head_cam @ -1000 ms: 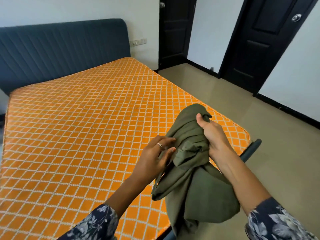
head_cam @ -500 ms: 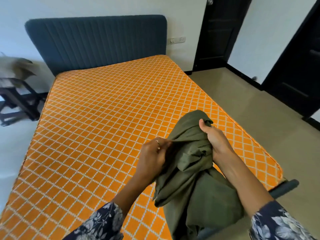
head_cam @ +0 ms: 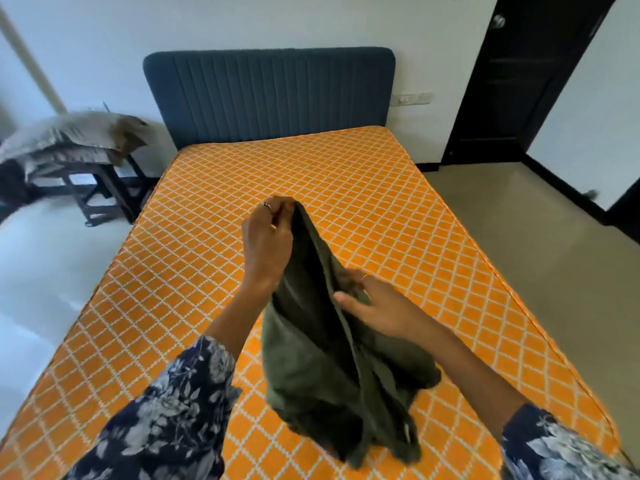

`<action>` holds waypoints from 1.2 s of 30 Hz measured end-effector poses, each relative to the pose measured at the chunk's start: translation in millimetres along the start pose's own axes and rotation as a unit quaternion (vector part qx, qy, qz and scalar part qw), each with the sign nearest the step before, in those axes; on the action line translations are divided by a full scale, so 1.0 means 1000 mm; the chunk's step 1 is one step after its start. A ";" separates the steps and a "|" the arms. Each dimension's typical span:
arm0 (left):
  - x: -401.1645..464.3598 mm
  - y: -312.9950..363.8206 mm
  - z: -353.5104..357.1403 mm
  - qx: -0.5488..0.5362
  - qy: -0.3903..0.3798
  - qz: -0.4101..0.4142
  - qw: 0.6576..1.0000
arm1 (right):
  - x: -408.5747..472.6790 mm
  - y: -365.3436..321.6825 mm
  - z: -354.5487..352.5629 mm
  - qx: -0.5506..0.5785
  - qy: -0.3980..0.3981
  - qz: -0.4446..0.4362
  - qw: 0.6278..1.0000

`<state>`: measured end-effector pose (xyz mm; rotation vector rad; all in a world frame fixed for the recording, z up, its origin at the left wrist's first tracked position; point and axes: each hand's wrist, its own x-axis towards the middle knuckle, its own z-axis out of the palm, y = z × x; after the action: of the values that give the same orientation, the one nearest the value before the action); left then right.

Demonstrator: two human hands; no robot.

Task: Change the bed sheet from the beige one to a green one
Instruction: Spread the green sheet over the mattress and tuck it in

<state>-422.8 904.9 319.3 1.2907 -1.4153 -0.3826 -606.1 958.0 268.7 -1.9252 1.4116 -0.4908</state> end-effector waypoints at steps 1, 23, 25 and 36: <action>-0.003 0.003 0.002 -0.001 -0.010 0.013 1.000 | 0.005 0.001 0.005 0.011 -0.004 -0.005 1.000; -0.021 -0.022 0.017 0.101 -0.135 -0.084 0.982 | -0.023 0.085 0.098 -0.084 -0.050 0.222 0.970; -0.021 -0.039 0.014 0.119 -0.153 -0.109 0.975 | -0.032 0.116 0.116 -0.089 -0.112 0.275 0.951; 0.045 -0.071 -0.049 0.488 -0.496 0.112 0.709 | 0.078 0.096 -0.105 -0.179 0.222 0.214 0.934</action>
<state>-337.5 862.7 300.0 1.7889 -2.9395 -0.1077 -714.0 836.3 264.8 -1.7526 2.2855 -0.4994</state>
